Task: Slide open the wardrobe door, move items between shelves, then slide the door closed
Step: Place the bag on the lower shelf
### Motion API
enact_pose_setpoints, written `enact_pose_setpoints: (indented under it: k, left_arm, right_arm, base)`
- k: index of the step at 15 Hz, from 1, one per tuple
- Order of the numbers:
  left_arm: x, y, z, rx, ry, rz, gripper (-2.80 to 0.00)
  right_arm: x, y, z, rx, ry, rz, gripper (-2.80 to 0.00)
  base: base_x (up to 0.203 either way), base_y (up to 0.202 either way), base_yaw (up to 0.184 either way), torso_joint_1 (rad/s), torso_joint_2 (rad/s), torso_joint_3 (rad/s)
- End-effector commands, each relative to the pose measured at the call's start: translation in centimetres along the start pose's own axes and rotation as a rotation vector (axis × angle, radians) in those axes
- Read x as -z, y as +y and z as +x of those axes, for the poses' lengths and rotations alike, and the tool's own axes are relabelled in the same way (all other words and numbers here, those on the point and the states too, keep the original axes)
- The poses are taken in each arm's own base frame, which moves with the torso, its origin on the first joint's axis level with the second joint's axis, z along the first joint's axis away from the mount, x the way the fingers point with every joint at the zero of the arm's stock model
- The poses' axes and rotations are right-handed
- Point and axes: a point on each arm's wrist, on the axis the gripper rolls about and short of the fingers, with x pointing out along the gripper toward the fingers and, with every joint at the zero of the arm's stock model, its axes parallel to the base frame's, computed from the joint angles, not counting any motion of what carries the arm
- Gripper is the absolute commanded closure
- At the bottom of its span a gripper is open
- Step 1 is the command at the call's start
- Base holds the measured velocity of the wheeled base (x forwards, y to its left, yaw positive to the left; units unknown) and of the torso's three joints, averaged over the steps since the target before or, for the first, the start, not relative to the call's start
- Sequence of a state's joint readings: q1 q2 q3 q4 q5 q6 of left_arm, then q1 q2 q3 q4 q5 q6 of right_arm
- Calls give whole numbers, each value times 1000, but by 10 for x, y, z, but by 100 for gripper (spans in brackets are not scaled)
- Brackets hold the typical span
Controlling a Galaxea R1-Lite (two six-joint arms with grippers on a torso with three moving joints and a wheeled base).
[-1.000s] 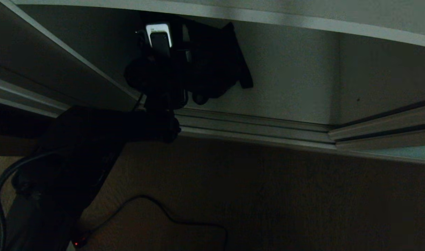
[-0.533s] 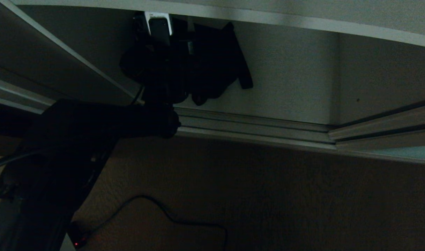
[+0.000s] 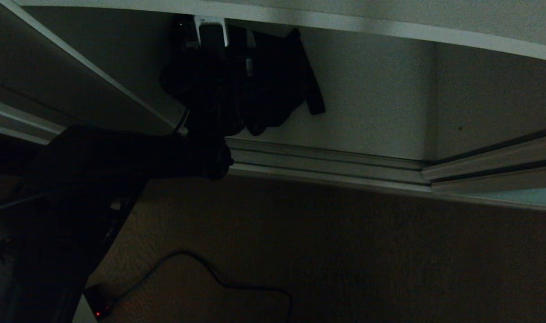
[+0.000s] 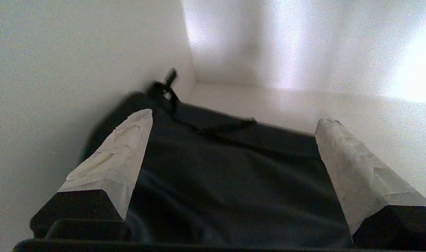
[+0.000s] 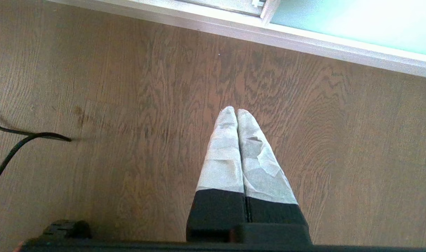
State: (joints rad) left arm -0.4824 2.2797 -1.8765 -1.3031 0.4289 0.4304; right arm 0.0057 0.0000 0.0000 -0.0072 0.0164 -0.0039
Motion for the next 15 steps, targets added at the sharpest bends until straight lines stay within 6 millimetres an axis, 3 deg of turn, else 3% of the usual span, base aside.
enact_pose_setpoints:
  k: [1, 3, 5, 11, 15]
  left_arm:
    - [-17, 6, 4, -10, -18, -6, -280]
    - [-32, 12, 9, 4, -6, 1, -280]
    - [-34, 14, 9, 18, -4, 5, -280]
    - [0, 10, -22, 143, 125, 61, -280]
    - [4, 9, -27, 141, 120, 51, -280]
  right_arm:
    - [0, 0, 0, -1, -5, -1, 0]
    - [0, 0, 0, -1, -5, -1, 0]
    - [0, 0, 0, -1, -4, -1, 0]
    - [0, 0, 0, -1, -5, -1, 0]
    - [0, 0, 0, -1, -4, -1, 0]
  base:
    - [0, 0, 0, 0, 0, 0]
    - [0, 0, 0, 0, 0, 0]
    - [0, 0, 0, 0, 0, 0]
    - [0, 0, 0, 0, 0, 0]
    - [0, 0, 0, 0, 0, 0]
